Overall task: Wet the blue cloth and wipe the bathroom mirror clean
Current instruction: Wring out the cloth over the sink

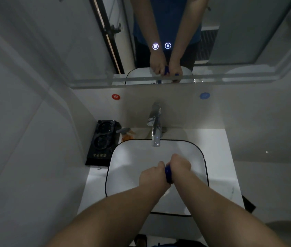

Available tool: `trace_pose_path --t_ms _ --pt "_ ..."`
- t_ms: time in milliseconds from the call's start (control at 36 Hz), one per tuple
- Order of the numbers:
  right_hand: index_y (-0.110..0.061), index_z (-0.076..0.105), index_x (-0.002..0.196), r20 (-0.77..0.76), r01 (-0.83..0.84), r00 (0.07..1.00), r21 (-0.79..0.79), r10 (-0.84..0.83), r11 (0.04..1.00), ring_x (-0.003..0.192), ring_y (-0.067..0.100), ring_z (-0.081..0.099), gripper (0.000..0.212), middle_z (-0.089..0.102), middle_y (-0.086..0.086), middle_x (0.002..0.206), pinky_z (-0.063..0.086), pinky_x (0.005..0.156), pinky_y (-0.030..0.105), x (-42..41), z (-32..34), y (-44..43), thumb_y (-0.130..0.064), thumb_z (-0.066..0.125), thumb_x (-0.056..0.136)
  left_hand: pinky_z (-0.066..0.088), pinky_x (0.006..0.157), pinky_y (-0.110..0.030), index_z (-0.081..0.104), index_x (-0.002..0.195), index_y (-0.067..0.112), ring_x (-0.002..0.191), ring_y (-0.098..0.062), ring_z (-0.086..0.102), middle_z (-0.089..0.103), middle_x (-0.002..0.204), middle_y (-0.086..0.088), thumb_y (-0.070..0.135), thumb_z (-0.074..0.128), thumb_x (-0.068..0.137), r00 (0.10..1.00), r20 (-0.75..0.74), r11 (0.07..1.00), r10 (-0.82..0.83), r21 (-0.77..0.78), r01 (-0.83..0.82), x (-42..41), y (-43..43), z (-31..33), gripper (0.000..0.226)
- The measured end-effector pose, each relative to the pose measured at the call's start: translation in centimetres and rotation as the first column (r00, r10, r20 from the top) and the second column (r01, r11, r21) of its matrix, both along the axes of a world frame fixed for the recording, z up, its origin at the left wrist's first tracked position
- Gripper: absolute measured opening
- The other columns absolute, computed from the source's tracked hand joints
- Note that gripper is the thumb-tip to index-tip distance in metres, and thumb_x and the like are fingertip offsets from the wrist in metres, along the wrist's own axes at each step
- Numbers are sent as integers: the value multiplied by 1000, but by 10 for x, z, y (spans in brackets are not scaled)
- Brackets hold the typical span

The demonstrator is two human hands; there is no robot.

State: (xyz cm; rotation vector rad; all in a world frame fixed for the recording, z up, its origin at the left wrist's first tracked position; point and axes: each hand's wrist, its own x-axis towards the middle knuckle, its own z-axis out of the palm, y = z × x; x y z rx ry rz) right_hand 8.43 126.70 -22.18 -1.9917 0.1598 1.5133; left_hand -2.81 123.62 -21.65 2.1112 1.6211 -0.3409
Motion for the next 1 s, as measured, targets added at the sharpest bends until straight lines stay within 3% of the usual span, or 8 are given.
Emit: trace_pose_path --t_ms 278,361,472,583,694,806,889,1000 --pt "-1 65 103 -35 -127 991 -31 126 991 80 33 67 21 75 15 90 55 73 40 12 31 13 -13 55 89 51 67 -34 44 124 22 89 -24 72 71 101 0 43 72 88 1000 -8 1000 5 -23 -6 15 7 15 50" --pt "0 68 104 -86 -87 992 52 91 995 78 30 66 23 74 14 88 53 68 36 10 33 5 -13 55 90 52 64 -34 39 122 24 83 -20 67 67 99 1 40 77 84 992 60 984 106 -149 -97 8 6 26 56" --pt "-3 71 115 -306 29 951 201 34 979 89 28 71 30 76 13 94 62 82 41 14 39 -15 -27 73 96 66 74 -35 47 118 30 90 -17 73 67 108 1 46 89 63 912 302 910 277 -388 -147 -20 13 49 71" --pt "-11 72 127 -261 -301 867 407 425 862 116 34 74 55 79 13 121 59 106 48 30 71 -30 -57 72 97 67 82 -35 68 118 23 92 -17 78 78 107 -4 34 87 81 709 493 800 505 -577 -168 -47 16 77 43" --pt "-14 73 129 -126 -495 769 504 627 708 104 27 79 43 80 13 120 62 102 48 34 100 -35 -47 68 103 61 98 -39 64 130 21 110 -24 76 79 117 -5 17 73 94 479 571 707 667 -688 -163 -59 16 106 36" --pt "-10 72 117 168 -563 807 506 566 653 87 23 74 19 77 14 104 66 82 40 28 127 -25 -23 60 109 60 101 -56 51 145 31 119 -36 70 69 133 -10 15 65 84 343 626 701 701 -692 -170 -62 21 126 64" --pt "-5 67 106 247 -516 853 522 459 679 81 23 67 18 68 10 87 62 71 40 25 143 -17 -16 53 108 56 103 -63 53 144 22 122 -43 66 65 137 -17 10 59 78 195 635 662 748 -737 -138 -67 21 139 67" --pt "-6 66 105 254 -419 908 573 333 705 84 27 67 19 68 12 91 64 82 47 23 158 -13 -18 51 106 43 114 -67 56 146 11 130 -47 60 62 144 -26 2 44 89 -51 567 562 822 -822 -90 -79 22 159 59"
